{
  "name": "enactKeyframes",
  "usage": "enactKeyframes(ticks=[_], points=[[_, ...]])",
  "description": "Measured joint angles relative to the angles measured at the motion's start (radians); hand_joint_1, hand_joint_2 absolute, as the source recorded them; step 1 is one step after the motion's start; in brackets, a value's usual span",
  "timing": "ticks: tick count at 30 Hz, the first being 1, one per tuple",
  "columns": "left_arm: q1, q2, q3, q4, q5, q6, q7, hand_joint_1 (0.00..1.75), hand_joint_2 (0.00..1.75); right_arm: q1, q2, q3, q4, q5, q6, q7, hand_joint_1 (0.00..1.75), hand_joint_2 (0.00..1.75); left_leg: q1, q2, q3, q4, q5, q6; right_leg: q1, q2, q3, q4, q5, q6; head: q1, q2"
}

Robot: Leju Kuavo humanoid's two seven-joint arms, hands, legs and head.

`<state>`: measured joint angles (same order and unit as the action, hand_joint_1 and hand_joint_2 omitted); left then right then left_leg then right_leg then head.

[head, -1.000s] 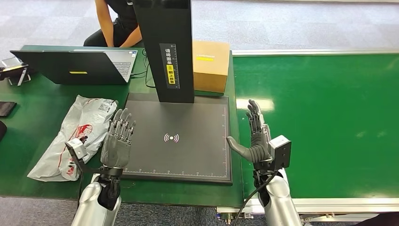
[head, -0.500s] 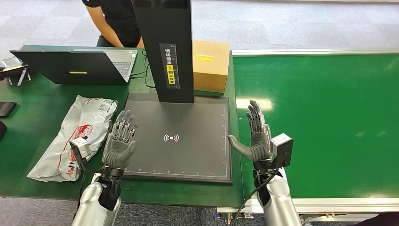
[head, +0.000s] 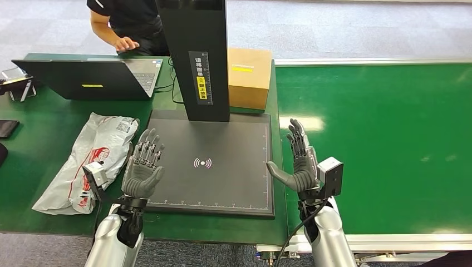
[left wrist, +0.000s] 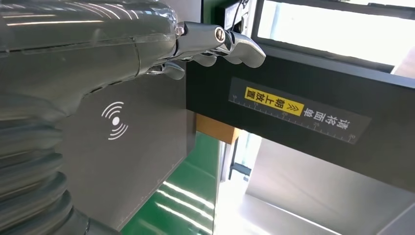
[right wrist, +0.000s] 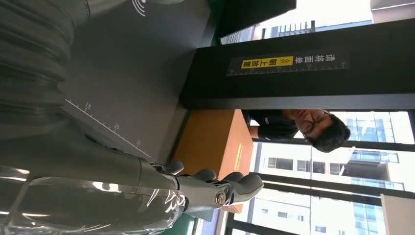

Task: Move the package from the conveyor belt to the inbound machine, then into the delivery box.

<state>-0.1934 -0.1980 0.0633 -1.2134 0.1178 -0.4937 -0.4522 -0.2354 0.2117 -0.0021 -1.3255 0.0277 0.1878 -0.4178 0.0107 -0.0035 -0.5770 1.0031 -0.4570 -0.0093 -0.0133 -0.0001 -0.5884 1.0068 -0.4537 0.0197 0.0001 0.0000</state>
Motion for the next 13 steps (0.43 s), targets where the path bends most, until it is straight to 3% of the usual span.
enactKeyframes(ticks=[13], points=[[-0.005, 0.0, -0.003, 0.016, 0.003, -0.045, -0.013, 0.0, 1.75, -0.009, 0.0, 0.012, 0.031, 0.013, 0.025, -0.002, 0.0, 1.75, 0.0, 0.0, 0.0, 0.0, 0.0, 0.0, 0.0, 0.0, 0.0, 0.0, 0.0, 0.0, 0.0, 0.0]])
